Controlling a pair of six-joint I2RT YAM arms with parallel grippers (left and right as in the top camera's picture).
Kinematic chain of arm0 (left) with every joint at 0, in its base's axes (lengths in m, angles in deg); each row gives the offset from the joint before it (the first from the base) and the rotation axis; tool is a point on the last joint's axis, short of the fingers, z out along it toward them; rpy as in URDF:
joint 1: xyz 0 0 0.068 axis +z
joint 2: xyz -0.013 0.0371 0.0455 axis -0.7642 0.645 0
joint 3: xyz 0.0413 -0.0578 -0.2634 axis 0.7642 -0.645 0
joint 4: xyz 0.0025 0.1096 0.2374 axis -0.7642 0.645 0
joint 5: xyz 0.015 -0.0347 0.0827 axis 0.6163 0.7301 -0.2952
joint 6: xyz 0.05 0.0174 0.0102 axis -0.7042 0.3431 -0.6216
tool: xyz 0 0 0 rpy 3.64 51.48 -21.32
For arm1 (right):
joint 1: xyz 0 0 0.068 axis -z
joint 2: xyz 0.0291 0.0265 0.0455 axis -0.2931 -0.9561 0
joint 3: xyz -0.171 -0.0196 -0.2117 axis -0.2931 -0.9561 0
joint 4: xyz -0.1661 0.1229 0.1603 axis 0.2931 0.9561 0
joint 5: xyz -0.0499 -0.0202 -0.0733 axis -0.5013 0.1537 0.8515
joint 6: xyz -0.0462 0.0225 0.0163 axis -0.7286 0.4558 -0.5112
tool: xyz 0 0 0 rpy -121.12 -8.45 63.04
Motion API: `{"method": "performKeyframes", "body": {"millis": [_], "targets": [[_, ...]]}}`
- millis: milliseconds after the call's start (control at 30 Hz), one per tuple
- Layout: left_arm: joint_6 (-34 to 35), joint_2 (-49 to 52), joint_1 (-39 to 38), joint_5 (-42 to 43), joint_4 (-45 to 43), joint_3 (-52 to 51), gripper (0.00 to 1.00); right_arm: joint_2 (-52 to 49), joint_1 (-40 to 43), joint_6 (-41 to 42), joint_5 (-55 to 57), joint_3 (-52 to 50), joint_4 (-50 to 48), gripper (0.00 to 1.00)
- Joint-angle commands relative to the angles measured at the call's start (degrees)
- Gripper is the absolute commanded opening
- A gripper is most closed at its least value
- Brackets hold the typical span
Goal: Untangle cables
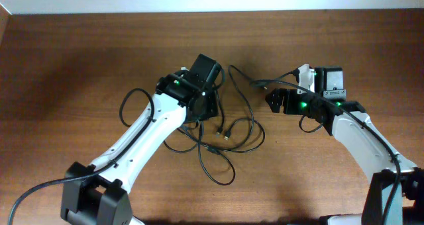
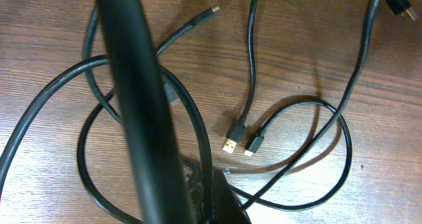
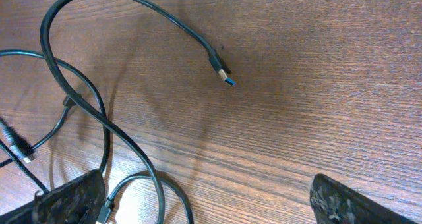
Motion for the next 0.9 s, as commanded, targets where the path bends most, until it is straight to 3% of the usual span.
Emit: {"method": "performKeyframes", "body": {"millis": [0,133,167,200,233,300,400,433,533,567,633,667,767,867], "targets": [[0.1,0.7,0.1,-1.1,-0.6,0.1,0.00,0.2,0.2,0.4,0.7,0.0,0.0,0.98],[1.8,7.7,-1.6,-0.7,-2.9,-0.1,0.00,0.2,0.2,0.4,0.7,0.0,0.0,0.99],[3.2,10.0,-2.3,0.5,-2.9,-0.1,0.59,0.2,0.2,0.4,0.7,0.0,0.0,0.98],[3.2,10.9,-2.3,1.8,-2.8,-0.1,0.99,0.2,0.2,0.4,0.7,0.0,0.0,0.99],[3.2,10.9,-2.2,8.0,-2.1,0.0,0.99,0.2,0.2,0.4,0.7,0.0,0.0,0.98],[3.3,9.0,0.8,2.6,3.1,3.1,0.99,0.2,0.2,0.4,0.7,0.0,0.0,0.98],[-0.8,3.1,15.2,0.4,14.4,23.8,0.99,0.2,0.2,0.4,0.7,0.0,0.0,0.98],[-0.8,1.7,18.0,0.4,14.7,26.4,0.99,0.2,0.2,0.4,0.7,0.0,0.0,0.98],[1.8,1.0,20.2,1.5,16.9,21.0,0.99,0.2,0.2,0.4,0.7,0.0,0.0,0.98],[-4.3,1.0,19.1,1.9,11.5,13.9,0.99,0.2,0.2,0.4,0.7,0.0,0.0,0.98],[-39.3,1.1,16.3,5.3,0.7,1.9,0.99,0.2,0.2,0.4,0.7,0.0,0.0,0.98],[-45.5,1.1,15.7,3.3,-4.5,-4.4,0.99,0.2,0.2,0.4,0.7,0.0,0.0,0.99],[-45.5,1.1,15.9,3.4,-28.6,-16.1,1.00,0.2,0.2,0.4,0.7,0.0,0.0,0.98],[-45.5,3.7,15.4,5.4,-42.6,-21.8,0.77,0.2,0.2,0.4,0.7,0.0,0.0,0.98]]}}
